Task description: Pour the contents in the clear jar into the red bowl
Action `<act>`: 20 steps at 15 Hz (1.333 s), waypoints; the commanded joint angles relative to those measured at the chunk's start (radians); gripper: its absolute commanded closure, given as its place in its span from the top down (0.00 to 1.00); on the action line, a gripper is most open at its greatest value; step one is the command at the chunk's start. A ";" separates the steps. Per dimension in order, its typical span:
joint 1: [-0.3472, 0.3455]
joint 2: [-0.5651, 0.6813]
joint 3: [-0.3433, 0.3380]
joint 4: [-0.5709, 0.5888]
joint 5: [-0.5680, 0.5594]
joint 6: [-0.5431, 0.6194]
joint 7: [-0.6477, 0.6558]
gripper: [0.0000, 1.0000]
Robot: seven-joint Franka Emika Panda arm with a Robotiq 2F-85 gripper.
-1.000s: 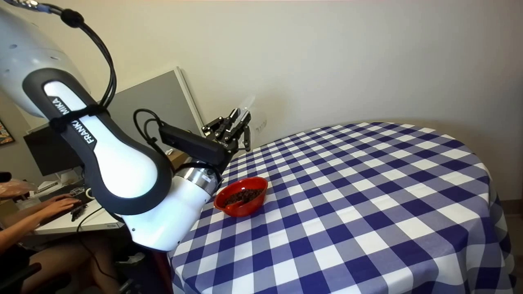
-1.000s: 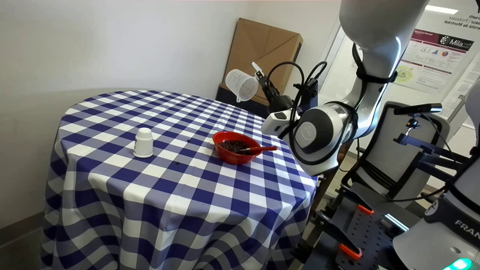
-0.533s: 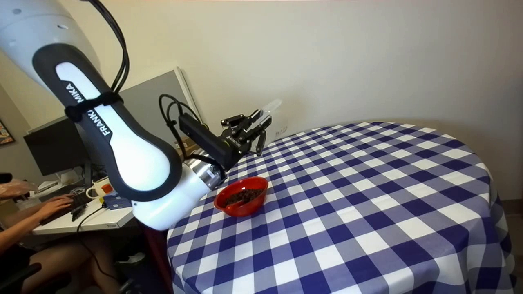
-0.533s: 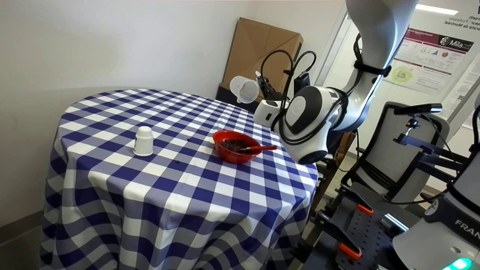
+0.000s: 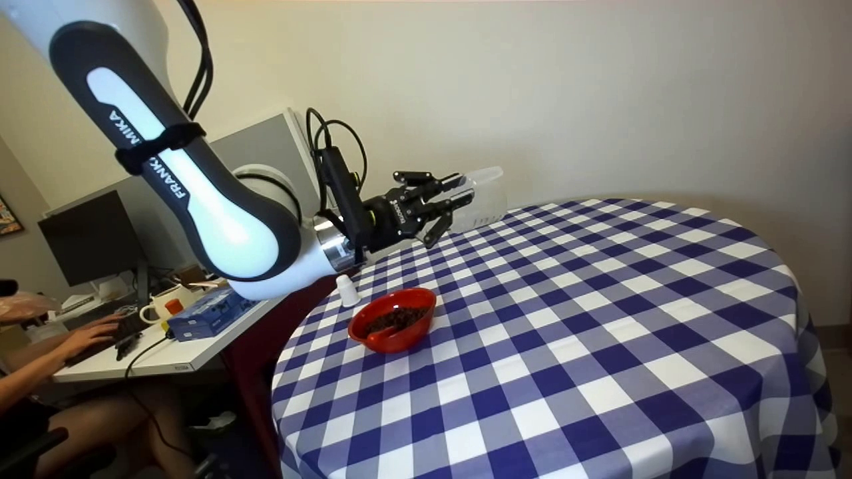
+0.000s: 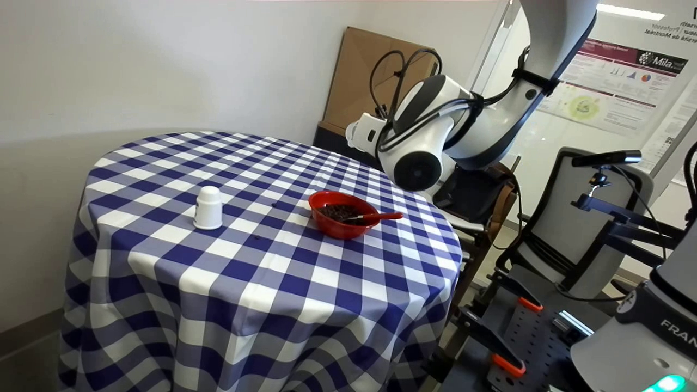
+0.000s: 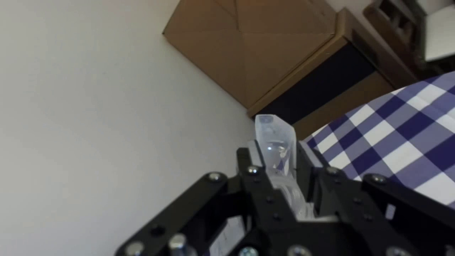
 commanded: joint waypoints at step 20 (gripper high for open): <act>-0.234 -0.123 0.012 0.406 1.555 0.479 -0.969 0.12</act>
